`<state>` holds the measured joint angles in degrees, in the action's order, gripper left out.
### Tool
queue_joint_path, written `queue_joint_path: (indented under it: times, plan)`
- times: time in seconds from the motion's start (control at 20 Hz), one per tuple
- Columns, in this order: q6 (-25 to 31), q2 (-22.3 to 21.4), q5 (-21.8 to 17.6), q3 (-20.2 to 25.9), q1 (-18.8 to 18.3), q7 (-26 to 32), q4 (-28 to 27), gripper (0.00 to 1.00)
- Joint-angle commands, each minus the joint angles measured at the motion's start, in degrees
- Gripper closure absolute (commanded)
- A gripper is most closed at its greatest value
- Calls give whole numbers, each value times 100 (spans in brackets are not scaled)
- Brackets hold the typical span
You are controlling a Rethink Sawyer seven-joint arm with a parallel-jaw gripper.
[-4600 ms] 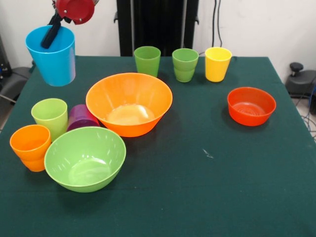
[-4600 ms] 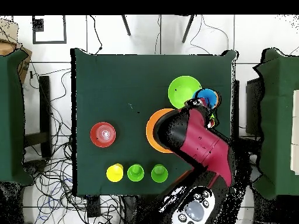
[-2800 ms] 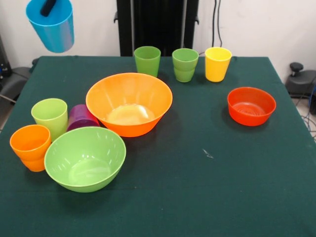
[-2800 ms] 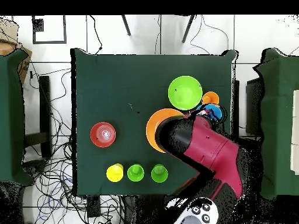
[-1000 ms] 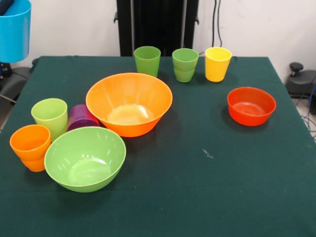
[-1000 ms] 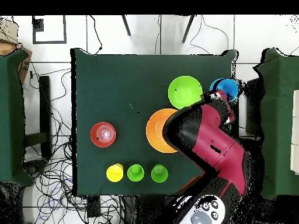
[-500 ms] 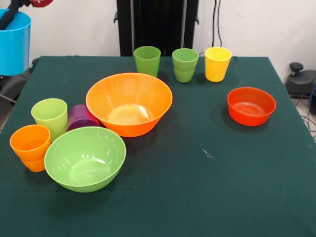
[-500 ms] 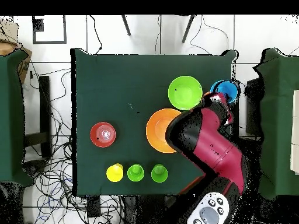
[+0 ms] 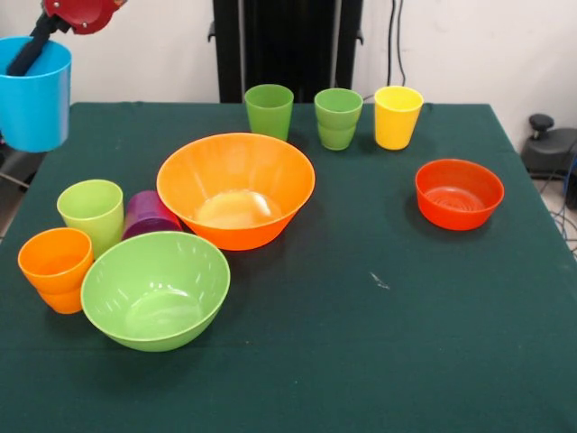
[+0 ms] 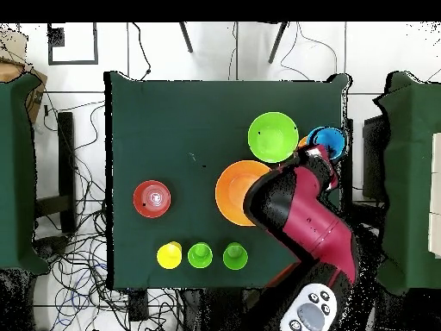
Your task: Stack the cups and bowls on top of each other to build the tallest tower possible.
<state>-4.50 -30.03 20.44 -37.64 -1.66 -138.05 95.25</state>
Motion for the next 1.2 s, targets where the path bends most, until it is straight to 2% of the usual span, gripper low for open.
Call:
queue_joint_path:
  times: [0.05,0.25,1.2]
  plan:
    - [-142,279,103,790,22,-992,365,100]
    - [336,569,478,214,497,-1015,248,100]
    - [1134,1377,2153,-938,2216,-1498,605,100]
